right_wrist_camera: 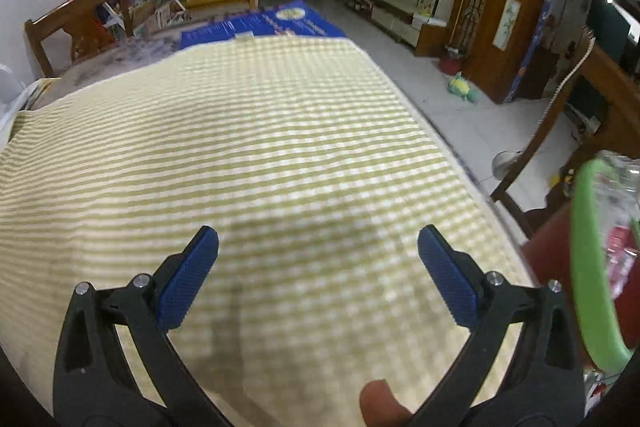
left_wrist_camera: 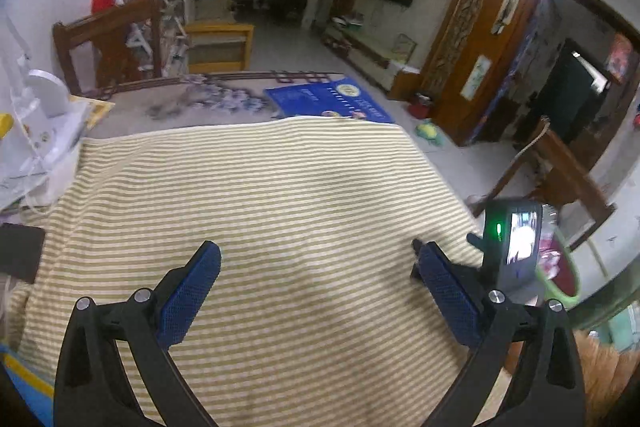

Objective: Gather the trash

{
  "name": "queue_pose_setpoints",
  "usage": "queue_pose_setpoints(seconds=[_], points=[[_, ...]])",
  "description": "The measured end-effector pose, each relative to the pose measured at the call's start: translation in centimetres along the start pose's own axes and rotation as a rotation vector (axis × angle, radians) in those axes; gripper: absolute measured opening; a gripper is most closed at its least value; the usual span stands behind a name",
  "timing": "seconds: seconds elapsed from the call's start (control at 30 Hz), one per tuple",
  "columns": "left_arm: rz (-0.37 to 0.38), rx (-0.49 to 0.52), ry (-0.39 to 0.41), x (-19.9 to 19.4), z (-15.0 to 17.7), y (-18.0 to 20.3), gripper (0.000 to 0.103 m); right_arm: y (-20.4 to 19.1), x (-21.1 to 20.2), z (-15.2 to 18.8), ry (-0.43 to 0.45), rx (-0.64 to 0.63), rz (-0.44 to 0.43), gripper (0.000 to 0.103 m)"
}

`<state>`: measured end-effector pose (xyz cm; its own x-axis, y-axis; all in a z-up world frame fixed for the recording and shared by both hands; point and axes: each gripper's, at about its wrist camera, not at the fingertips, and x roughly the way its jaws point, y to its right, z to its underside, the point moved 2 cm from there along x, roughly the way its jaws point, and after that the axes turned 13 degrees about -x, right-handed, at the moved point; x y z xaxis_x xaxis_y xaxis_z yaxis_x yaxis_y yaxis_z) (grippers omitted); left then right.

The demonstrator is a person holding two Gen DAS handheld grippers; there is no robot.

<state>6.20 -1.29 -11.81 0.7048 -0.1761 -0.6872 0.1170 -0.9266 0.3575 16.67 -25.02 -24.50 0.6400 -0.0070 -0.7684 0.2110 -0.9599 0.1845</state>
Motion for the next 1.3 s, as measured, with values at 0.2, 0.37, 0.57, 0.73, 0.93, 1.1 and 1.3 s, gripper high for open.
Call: queue_pose_setpoints(seconds=[0.2,0.37,0.57,0.73,0.93,1.1,1.3], points=[[-0.059,-0.054,-0.021,-0.2,0.9,0.1,0.095,0.7,2.7,-1.1,-0.063,0.017,-0.051,0.1],[-0.131,-0.102,0.019,-0.8,1.3,1.8,0.095,0.5,2.8,-1.3,-0.064,0.016,-0.051,0.1],[-0.158,-0.177,0.061,-1.7,1.8,3.4,0.095,0.5,2.8,-1.2,-0.064,0.016,-0.051,0.1],[-0.225,-0.209,0.058,-2.2,3.3,4.0,0.095,0.5,2.7,-1.2,-0.064,0.017,-0.051,0.1],[-0.259,-0.213,0.105,-5.3,4.1,3.2,0.095,0.5,2.7,-1.2,-0.064,0.017,-0.051,0.1],[-0.224,-0.231,0.179,-9.6,2.9,0.8,0.095,0.5,2.7,-1.3,-0.064,0.017,-0.051,0.1],[-0.328,-0.218,0.221,-16.1,1.6,-5.8,0.095,0.6,2.7,-1.2,-0.064,0.017,-0.051,0.1]])
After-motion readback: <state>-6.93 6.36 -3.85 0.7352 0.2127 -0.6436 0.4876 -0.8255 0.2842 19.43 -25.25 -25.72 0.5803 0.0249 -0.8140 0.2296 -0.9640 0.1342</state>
